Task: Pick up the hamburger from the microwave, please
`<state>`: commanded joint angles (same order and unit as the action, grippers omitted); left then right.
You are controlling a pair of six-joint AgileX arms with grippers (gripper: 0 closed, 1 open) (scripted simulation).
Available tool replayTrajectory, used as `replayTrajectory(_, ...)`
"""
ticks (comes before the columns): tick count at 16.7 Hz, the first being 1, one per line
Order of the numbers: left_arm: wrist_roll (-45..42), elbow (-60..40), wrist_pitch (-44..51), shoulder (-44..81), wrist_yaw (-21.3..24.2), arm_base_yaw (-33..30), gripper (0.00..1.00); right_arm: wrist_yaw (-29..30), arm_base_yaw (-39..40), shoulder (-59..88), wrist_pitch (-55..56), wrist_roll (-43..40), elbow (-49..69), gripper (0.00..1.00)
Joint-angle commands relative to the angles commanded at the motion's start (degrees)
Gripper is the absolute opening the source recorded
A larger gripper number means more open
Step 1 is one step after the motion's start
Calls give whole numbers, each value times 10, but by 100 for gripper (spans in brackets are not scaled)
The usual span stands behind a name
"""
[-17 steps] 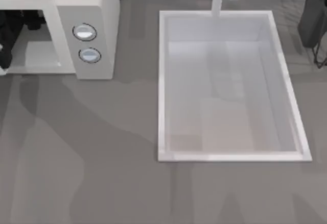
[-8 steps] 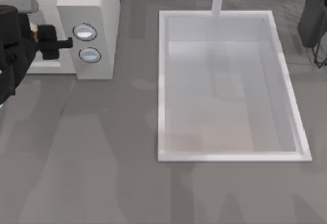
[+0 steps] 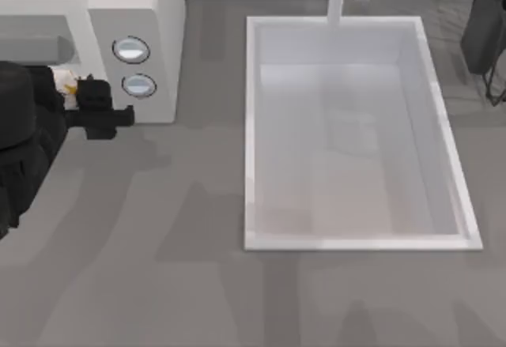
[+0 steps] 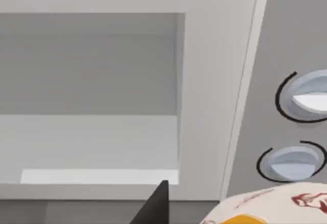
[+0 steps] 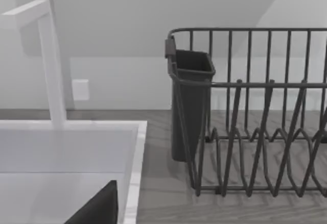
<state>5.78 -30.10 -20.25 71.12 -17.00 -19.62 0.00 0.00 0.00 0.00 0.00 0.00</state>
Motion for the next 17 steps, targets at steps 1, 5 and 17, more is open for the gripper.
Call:
replayTrajectory(1, 0, 0, 0, 0, 0, 0, 0, 0, 0, 0, 0, 0, 0, 100)
replayTrajectory(5, -1, -1, -4, 10, 0, 6, 0, 0, 0, 0, 0, 0, 0, 100)
replayTrajectory(17, -1, 85, -412, 318, 1, -2, 0, 0, 0, 0, 0, 0, 0, 100)
